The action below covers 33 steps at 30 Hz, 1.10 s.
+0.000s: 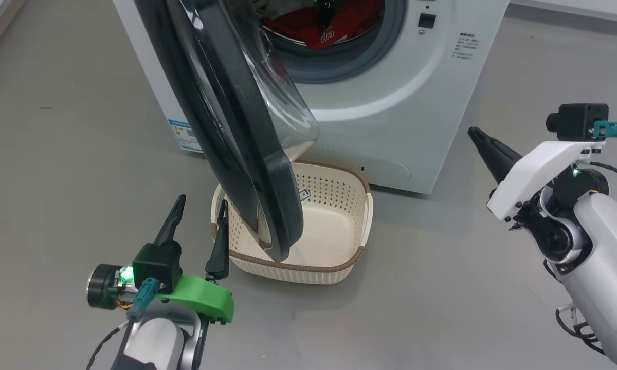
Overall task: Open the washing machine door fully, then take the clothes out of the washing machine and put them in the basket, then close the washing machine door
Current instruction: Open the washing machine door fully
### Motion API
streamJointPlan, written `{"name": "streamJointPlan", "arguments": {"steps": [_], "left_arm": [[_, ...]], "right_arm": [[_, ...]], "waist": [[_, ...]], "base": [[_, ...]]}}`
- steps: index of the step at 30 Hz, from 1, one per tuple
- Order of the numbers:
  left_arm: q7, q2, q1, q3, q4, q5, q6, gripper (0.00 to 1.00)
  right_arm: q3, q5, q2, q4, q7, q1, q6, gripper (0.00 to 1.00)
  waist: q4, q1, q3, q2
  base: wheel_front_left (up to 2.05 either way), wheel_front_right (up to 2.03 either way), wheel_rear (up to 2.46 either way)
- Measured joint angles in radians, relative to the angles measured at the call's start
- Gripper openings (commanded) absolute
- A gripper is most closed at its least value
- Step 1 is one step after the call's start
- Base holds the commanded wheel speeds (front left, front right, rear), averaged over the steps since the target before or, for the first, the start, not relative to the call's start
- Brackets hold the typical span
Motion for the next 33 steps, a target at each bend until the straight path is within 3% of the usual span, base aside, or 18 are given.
{"name": "streamJointPlan", "arguments": {"steps": [7,19,28,33], "left_arm": [[0.0,0.001,0.035,0.029,0.011,0.019,0.0,1.0],[0.0,0.002,0.083,0.077,0.016,0.028,0.0,1.0],[0.0,0.003,0.1,0.095,0.016,0.028,0.0,1.0],[0.0,0.003,0.105,0.109,0.016,0.028,0.0,1.0]], "right_arm": [[-0.029,-0.137,-0.014,-0.035,-0.23,0.078,-0.006,0.0],[-0.091,-0.219,-0.005,-0.051,-0.495,0.273,-0.147,0.0],[-0.108,-0.228,0.022,-0.07,-0.505,0.385,-0.187,0.0],[-0.123,-0.242,0.021,-0.091,-0.503,0.425,-0.188,0.0]], "waist": [[-0.041,0.0,-0.036,0.0],[-0.111,0.0,-0.089,0.0],[-0.139,0.0,-0.116,0.0],[-0.145,0.0,-0.13,0.0]], "base": [[0.0,0.0,0.0],[0.0,0.0,0.0],[0.0,0.0,0.0],[0.0,0.0,0.0]]}}
